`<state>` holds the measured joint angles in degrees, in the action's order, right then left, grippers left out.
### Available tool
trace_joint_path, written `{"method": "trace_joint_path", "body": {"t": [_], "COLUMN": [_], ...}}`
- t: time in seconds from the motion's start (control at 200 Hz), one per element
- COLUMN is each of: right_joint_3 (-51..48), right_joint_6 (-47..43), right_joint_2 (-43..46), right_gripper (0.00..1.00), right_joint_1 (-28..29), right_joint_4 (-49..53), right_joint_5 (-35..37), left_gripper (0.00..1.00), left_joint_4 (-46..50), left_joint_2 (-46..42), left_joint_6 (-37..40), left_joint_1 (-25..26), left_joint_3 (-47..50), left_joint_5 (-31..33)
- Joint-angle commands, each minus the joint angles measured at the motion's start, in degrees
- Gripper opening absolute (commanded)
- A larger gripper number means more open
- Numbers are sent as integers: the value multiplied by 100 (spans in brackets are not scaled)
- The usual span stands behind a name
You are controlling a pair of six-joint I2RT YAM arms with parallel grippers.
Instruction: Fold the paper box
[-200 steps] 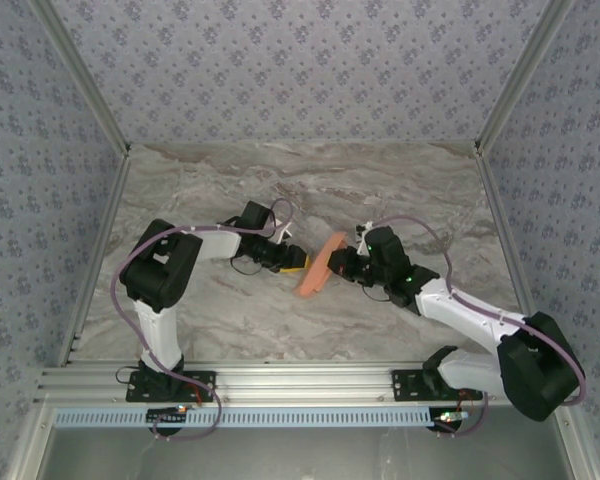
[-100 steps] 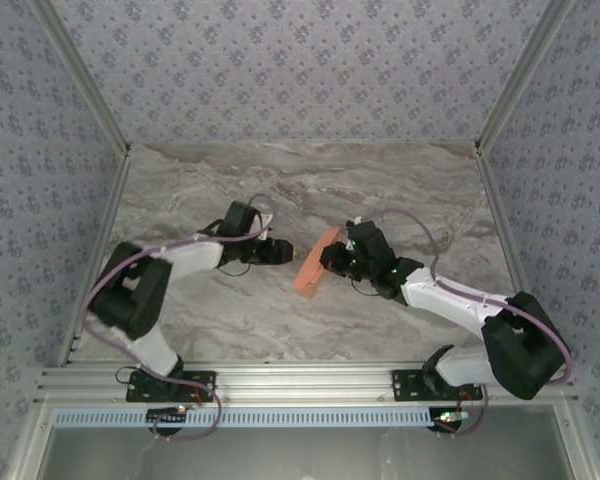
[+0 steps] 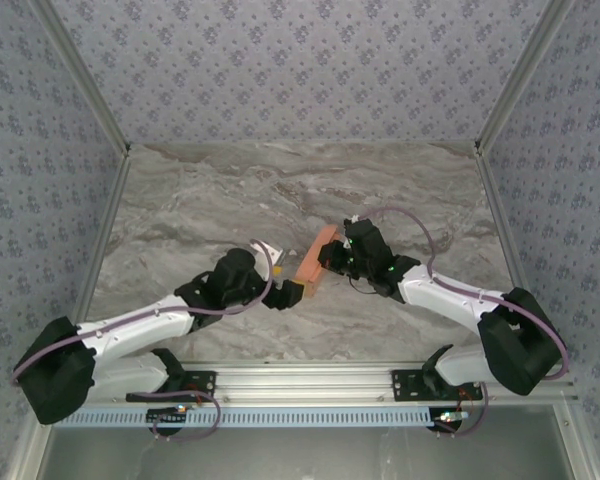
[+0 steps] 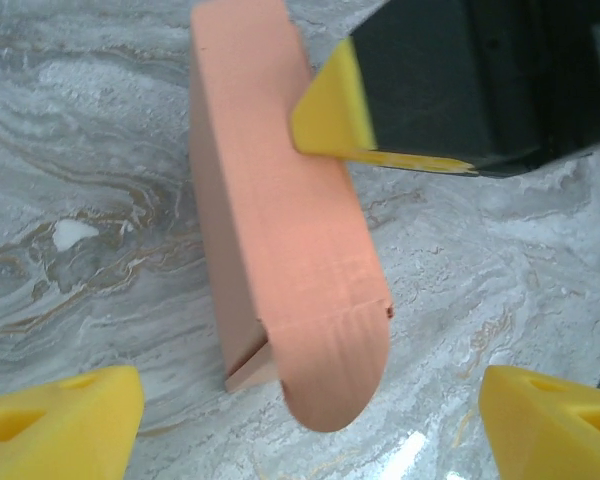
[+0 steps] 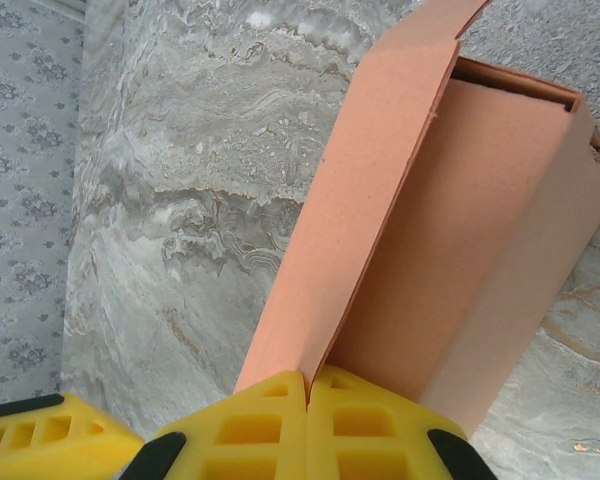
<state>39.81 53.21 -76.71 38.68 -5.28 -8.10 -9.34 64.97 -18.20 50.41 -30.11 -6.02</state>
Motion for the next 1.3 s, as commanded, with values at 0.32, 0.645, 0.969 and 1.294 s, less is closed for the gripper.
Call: {"method": "trace_joint_path", "body": {"t": [0.32,0.645,0.969,1.294], "right_joint_3": [-13,-41,-8,296], "right_joint_6": [-203,-189,-196,-893], "right_joint_2": [-39,-2,89,824], "right_gripper": [5,5,6,29], "right_joint_1": [10,5,3,-14], "right_joint_4": [598,596,649,1246], "right_joint_5": [353,356,370,598], "left_gripper": [88,66,53,40], "left_joint_4": [-614,-1194,-1345,-1175], "left_joint_2": [1489,1997,2100,1795], "left_joint_6": [978,1077,1142,1485], "left_joint_1": [715,733,723,487], "left_joint_3": [-802,-827,-773,-573], "left_joint_5": [1094,1039,1221,882]}}
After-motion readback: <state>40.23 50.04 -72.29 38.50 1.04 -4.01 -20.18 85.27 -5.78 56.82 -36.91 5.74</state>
